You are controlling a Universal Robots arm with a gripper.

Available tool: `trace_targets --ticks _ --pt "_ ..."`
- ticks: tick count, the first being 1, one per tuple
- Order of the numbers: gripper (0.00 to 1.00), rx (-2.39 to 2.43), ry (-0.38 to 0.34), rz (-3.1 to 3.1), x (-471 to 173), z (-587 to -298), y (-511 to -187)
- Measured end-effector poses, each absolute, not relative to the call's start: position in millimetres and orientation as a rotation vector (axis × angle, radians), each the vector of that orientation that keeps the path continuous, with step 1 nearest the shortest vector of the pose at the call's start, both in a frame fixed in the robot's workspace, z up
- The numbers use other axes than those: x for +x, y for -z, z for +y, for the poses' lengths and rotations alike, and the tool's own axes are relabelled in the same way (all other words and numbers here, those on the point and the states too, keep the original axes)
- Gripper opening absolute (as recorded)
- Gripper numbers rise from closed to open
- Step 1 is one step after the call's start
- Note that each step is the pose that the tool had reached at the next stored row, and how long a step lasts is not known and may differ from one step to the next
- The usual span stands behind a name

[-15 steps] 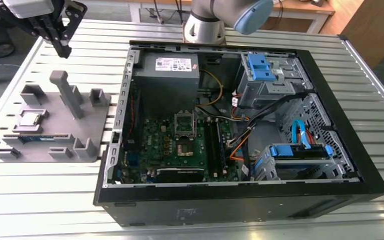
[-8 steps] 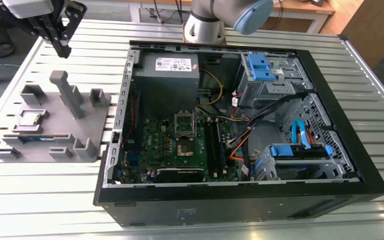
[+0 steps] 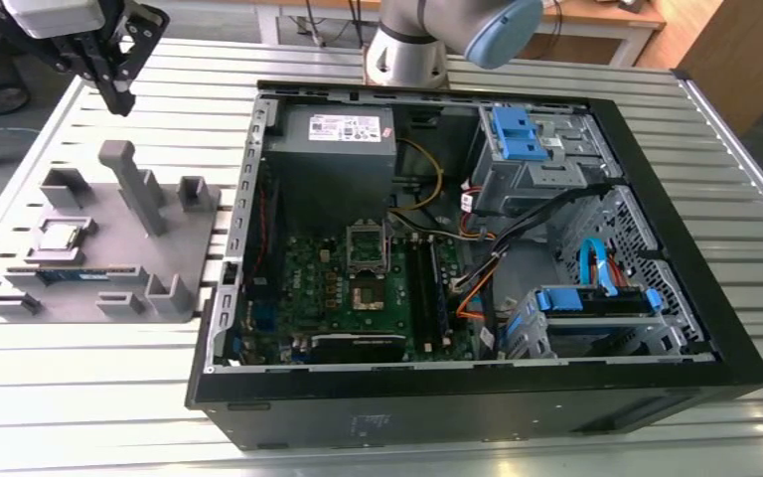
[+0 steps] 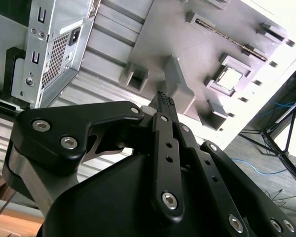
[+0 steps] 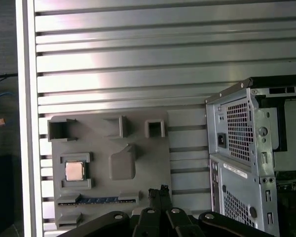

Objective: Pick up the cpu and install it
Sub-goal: 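Reach for the cpu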

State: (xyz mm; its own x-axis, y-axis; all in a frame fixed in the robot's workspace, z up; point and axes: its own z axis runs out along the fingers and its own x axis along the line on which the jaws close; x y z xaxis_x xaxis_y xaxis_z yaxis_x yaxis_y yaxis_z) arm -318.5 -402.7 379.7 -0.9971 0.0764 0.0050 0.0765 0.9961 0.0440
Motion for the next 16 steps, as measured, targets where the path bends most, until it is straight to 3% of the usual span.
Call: trace_targets --ticks 16 --pt "0.11 -0.120 0.069 -3.135 -334.4 -404.5 -377.5"
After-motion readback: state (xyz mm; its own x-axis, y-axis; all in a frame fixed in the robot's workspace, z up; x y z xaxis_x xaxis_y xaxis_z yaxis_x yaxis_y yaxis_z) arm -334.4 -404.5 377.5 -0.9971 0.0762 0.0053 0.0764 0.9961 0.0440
